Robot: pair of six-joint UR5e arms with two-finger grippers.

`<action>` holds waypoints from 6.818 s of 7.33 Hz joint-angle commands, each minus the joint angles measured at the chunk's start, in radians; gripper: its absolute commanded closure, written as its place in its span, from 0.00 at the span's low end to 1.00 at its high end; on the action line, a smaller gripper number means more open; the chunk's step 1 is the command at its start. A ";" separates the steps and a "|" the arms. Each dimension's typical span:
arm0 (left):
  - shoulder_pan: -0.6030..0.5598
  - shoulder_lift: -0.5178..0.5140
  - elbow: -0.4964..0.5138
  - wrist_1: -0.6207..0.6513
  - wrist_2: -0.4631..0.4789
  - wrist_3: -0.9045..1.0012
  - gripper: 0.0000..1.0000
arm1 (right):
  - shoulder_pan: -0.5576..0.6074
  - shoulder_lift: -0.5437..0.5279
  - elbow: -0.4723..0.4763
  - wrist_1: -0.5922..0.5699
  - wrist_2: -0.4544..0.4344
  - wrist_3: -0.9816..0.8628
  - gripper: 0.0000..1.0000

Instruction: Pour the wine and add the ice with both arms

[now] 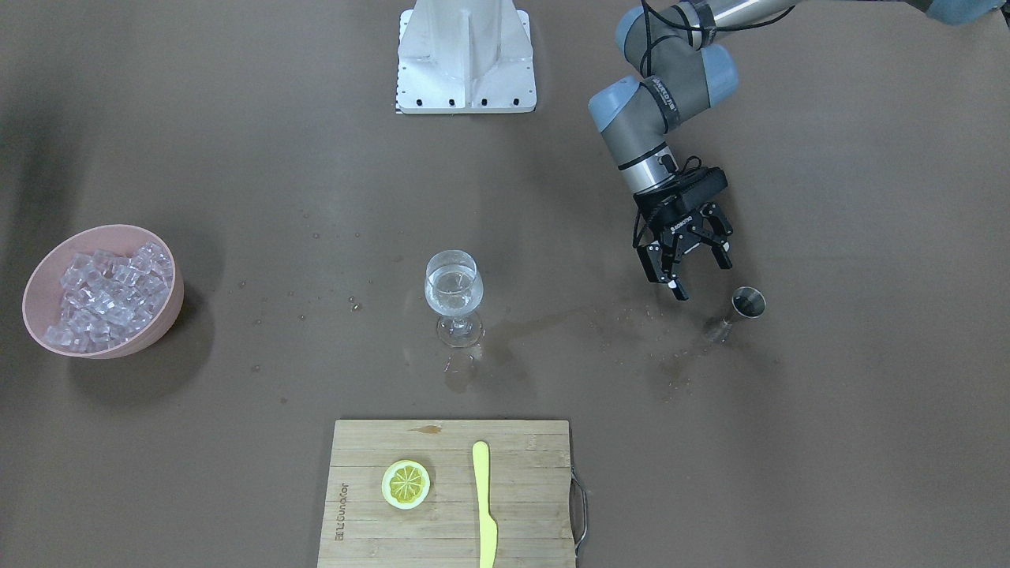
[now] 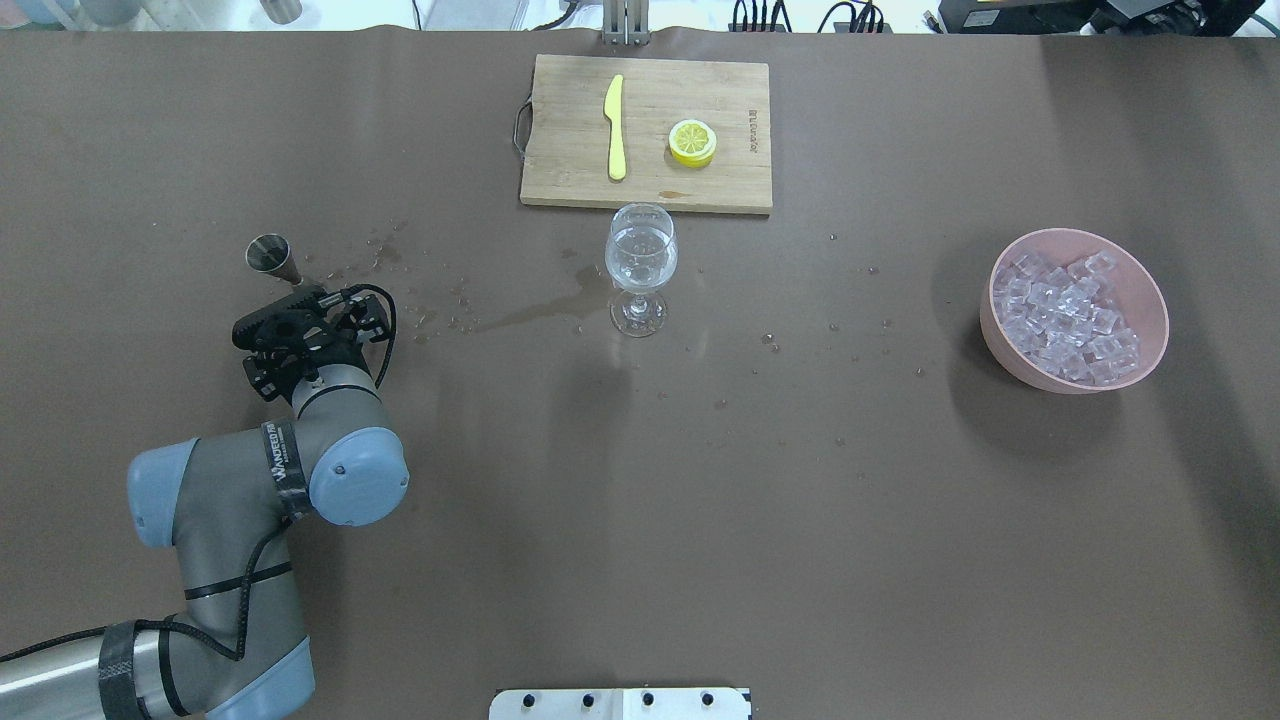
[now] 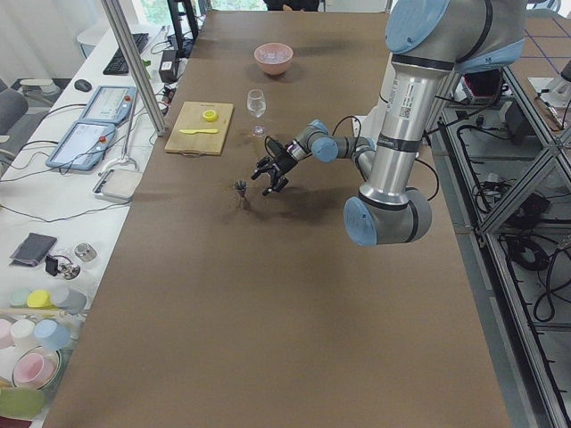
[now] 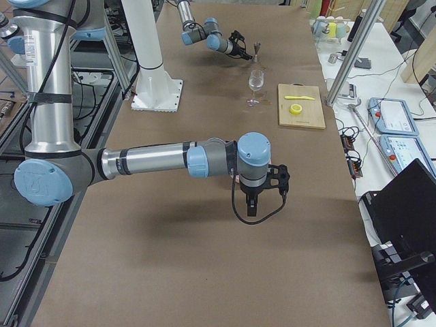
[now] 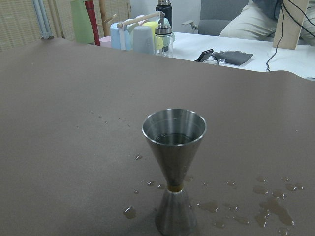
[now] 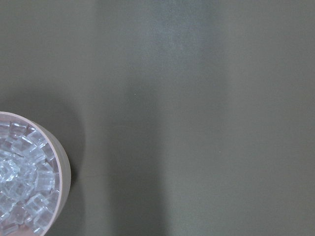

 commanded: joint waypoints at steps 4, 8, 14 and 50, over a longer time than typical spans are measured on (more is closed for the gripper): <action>-0.020 -0.002 0.074 0.003 0.066 -0.006 0.02 | 0.000 -0.001 0.000 0.000 0.002 0.000 0.00; -0.047 -0.036 0.163 -0.001 0.066 -0.026 0.02 | 0.000 0.000 0.000 -0.002 0.005 0.002 0.00; -0.073 -0.071 0.210 -0.001 0.066 -0.032 0.50 | 0.000 0.000 0.000 -0.002 0.008 0.000 0.00; -0.191 -0.833 0.150 0.564 -0.923 1.068 1.00 | 0.000 0.005 -0.006 -0.014 0.060 0.006 0.00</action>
